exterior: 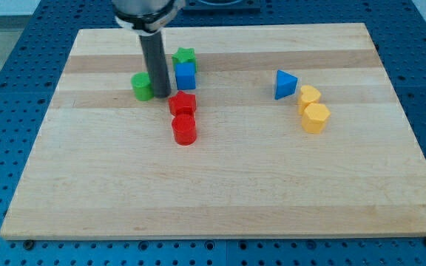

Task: Move green star a bit right

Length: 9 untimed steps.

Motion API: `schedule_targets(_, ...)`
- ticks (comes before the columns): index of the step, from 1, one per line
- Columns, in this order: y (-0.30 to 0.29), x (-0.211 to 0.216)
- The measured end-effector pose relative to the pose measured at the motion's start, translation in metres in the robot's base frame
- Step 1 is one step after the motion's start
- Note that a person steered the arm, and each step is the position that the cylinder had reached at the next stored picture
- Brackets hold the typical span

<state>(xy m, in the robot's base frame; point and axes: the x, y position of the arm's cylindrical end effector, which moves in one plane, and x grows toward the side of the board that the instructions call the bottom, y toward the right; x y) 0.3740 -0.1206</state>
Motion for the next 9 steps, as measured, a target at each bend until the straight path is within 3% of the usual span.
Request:
schedule_targets(2, -0.033, -0.007)
schedule_targets(4, -0.023, -0.14)
schedule_targets(5, -0.005, -0.164)
schedule_targets(6, 0.024, -0.168)
schedule_targets(7, 0.078, -0.136)
schedule_targets(8, 0.082, -0.114)
schedule_targets(9, 0.08, -0.124)
